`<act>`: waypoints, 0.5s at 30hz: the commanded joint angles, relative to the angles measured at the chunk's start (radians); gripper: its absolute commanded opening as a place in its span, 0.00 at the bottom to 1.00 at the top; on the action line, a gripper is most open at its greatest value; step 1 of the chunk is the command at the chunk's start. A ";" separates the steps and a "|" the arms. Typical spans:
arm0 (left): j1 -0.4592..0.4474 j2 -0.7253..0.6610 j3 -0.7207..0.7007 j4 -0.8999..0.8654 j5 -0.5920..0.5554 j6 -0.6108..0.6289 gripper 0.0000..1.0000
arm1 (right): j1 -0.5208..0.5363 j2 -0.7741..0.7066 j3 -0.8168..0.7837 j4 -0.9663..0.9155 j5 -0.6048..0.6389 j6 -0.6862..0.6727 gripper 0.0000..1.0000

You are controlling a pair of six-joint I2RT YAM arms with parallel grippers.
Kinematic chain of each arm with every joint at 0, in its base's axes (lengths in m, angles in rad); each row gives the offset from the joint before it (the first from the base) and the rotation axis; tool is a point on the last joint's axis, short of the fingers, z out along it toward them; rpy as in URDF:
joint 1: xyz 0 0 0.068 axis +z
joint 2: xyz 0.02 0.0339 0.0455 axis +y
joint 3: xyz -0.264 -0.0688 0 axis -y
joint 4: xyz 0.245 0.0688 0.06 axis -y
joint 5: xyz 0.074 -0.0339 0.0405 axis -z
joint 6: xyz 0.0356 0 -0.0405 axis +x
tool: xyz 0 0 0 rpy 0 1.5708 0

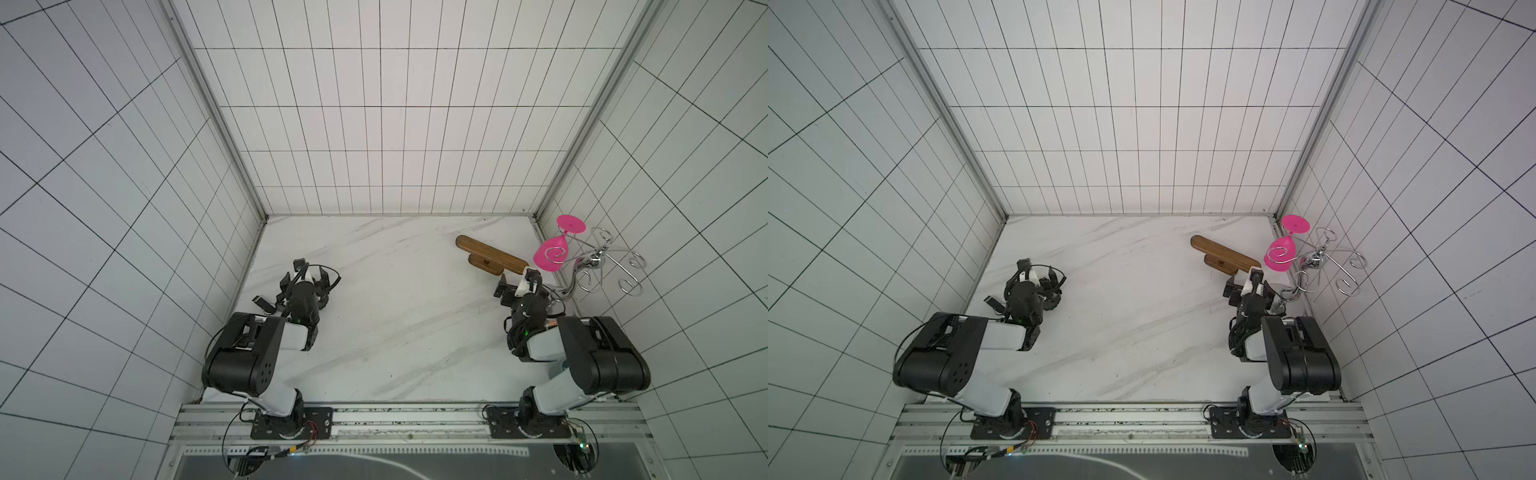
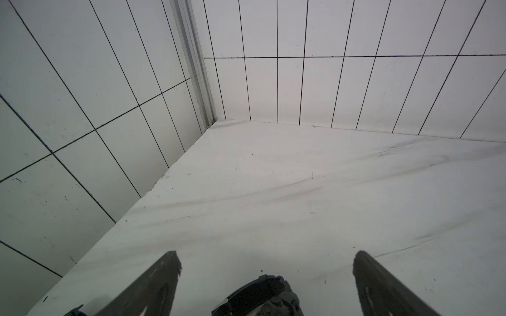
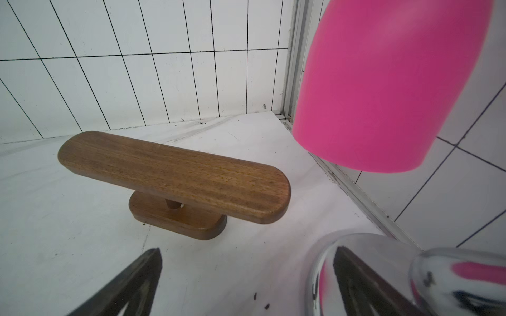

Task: Place watch on stand
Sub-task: Pick up the stand at the center of the board.

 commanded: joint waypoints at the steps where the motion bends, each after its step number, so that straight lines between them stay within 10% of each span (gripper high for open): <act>1: -0.004 -0.012 -0.006 0.028 -0.010 -0.003 0.98 | -0.009 -0.014 0.008 0.032 -0.026 0.000 1.00; 15: -0.003 -0.010 -0.004 0.027 -0.009 -0.003 0.98 | -0.009 -0.016 0.009 0.027 -0.026 0.000 1.00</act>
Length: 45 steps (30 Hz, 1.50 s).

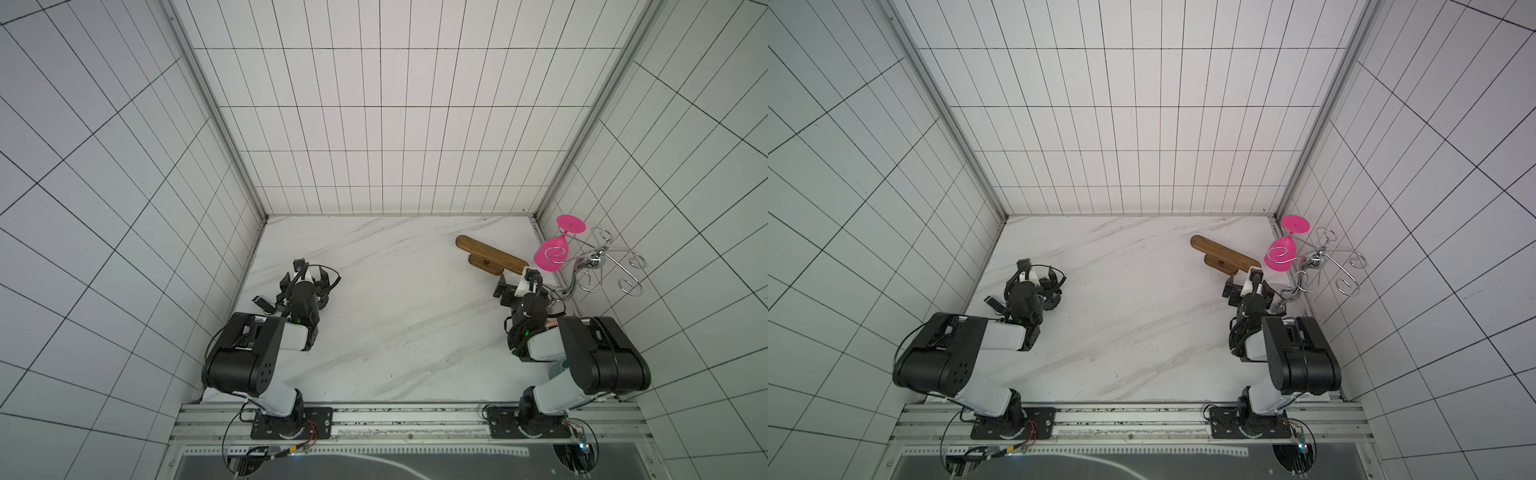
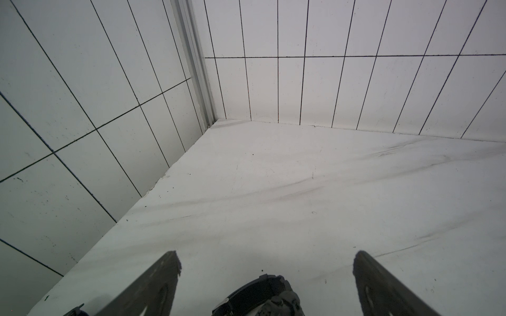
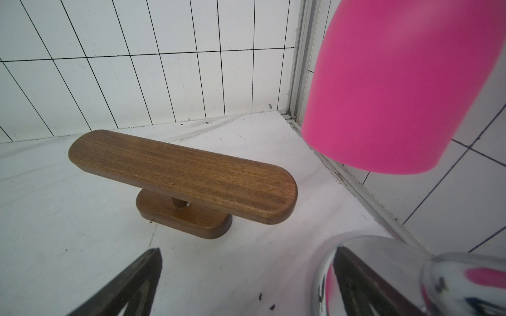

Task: Place watch on stand
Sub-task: Pick up the stand at the center of the board.

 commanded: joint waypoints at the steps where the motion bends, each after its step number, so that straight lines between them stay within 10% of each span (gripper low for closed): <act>1: -0.003 -0.010 -0.005 0.028 -0.006 -0.003 0.98 | -0.006 -0.015 0.009 0.027 -0.006 -0.001 1.00; 17: -0.061 -0.089 -0.005 -0.009 -0.025 0.087 0.98 | -0.004 -0.088 -0.047 0.075 -0.036 -0.016 1.00; 26: -0.219 -0.309 0.130 -0.362 -0.249 -0.052 0.98 | 0.029 -0.480 0.086 -0.418 -0.147 0.132 1.00; 34: -0.190 -0.465 0.313 -0.970 -0.133 -0.434 0.98 | 0.019 -0.561 0.393 -0.882 -0.347 0.272 1.00; 40: -0.005 -0.623 0.196 -0.987 0.228 -0.700 0.98 | 0.004 -0.507 0.476 -0.931 -0.439 0.294 1.00; 45: 0.038 -0.599 0.185 -0.928 0.463 -0.647 0.98 | 0.002 -0.364 0.653 -1.140 -0.332 0.168 0.99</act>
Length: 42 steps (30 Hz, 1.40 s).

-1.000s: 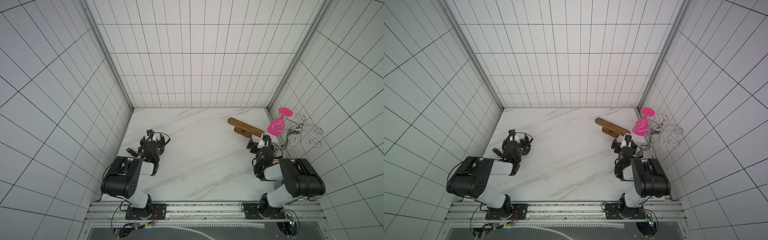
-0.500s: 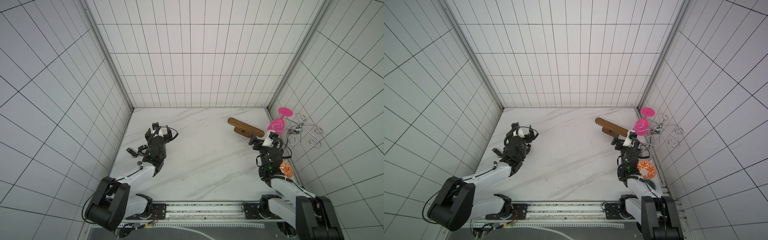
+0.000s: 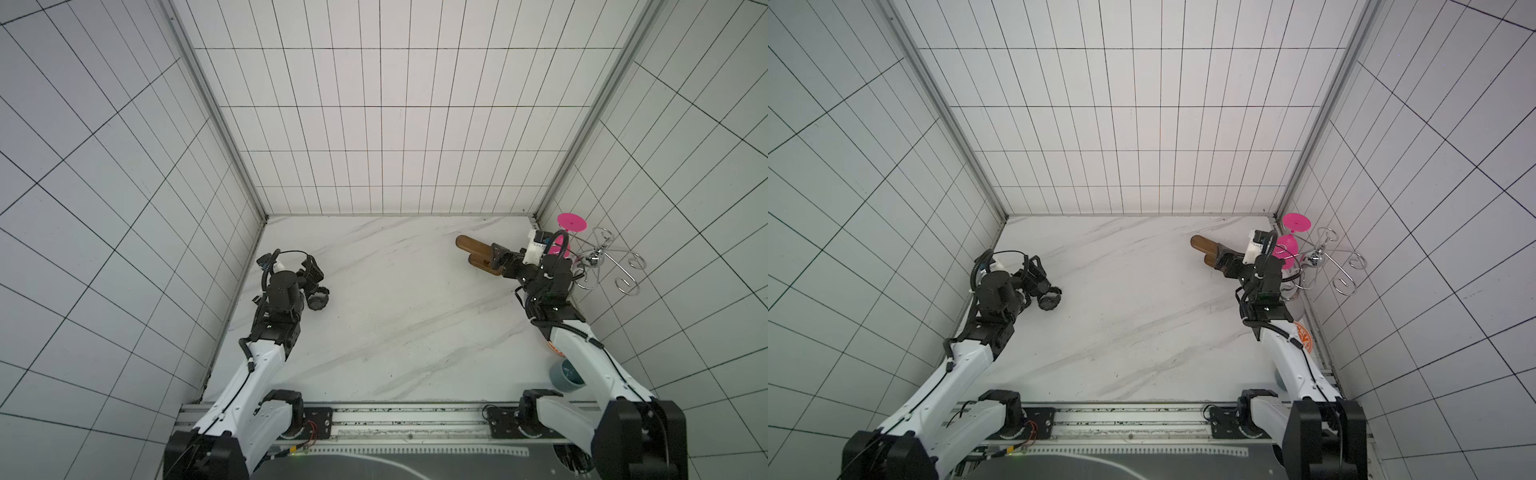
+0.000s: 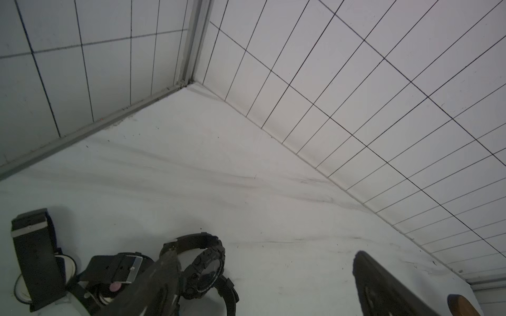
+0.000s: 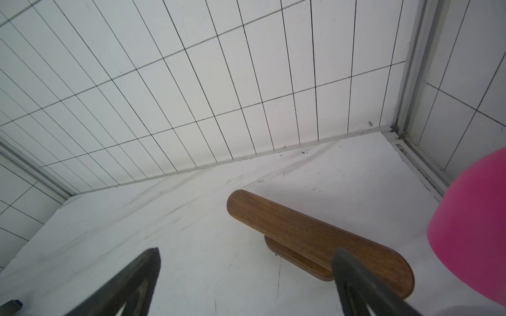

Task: Place watch on stand
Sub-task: Pick up the stand at the center of the board.

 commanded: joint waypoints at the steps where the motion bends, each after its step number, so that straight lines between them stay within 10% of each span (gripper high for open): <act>1: -0.013 0.042 0.016 -0.012 0.217 -0.024 0.98 | -0.011 0.080 0.193 -0.159 0.035 -0.080 0.99; 28: -0.113 0.061 0.051 -0.119 0.125 0.087 0.97 | 0.081 0.706 0.882 -0.771 0.213 -0.541 0.99; 42: -0.115 0.067 0.050 -0.121 0.113 0.091 0.97 | 0.083 0.794 0.922 -0.841 0.182 -0.588 1.00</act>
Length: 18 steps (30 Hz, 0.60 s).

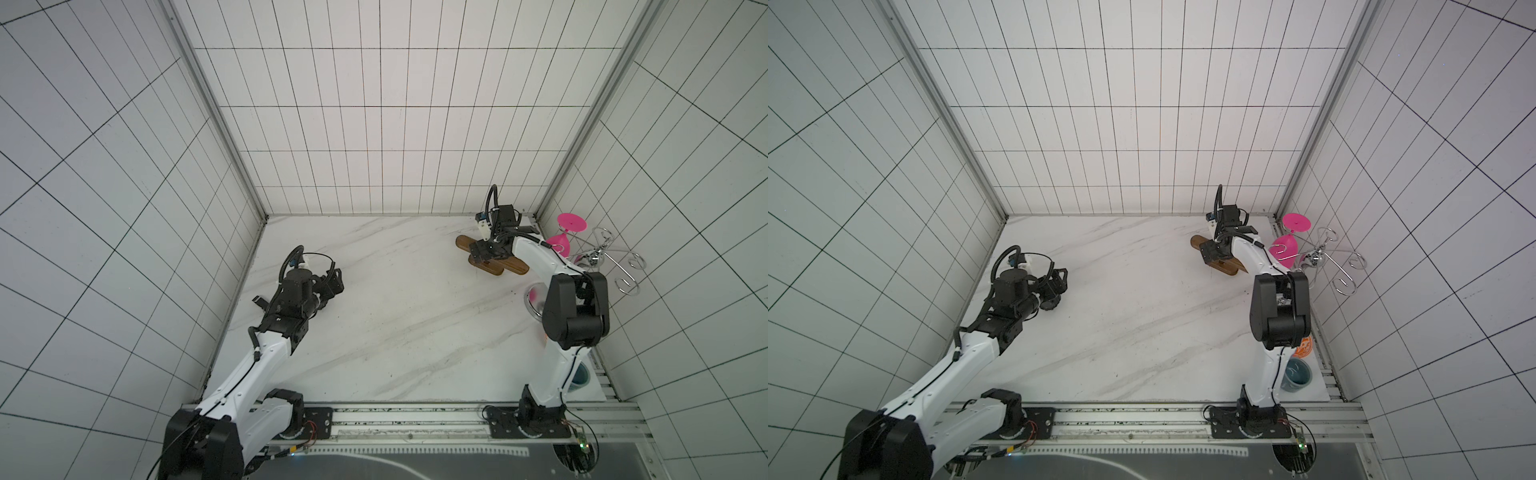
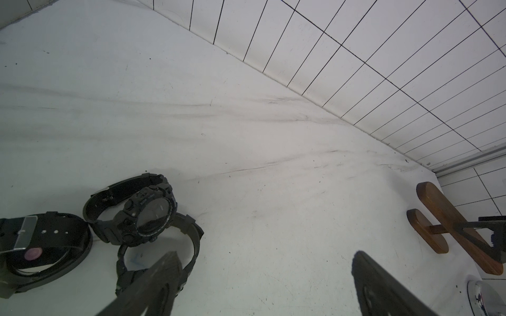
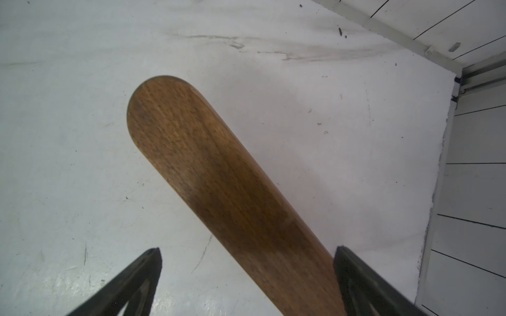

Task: Place watch on stand
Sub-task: Pick up the stand at the center of the board.

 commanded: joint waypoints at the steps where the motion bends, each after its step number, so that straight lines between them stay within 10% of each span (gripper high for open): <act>1: -0.005 0.001 0.003 0.011 -0.015 0.007 0.97 | -0.005 0.031 0.107 -0.043 0.012 -0.029 1.00; 18: -0.005 -0.001 0.003 0.010 -0.010 0.010 0.97 | -0.003 0.130 0.182 -0.089 0.004 -0.012 0.89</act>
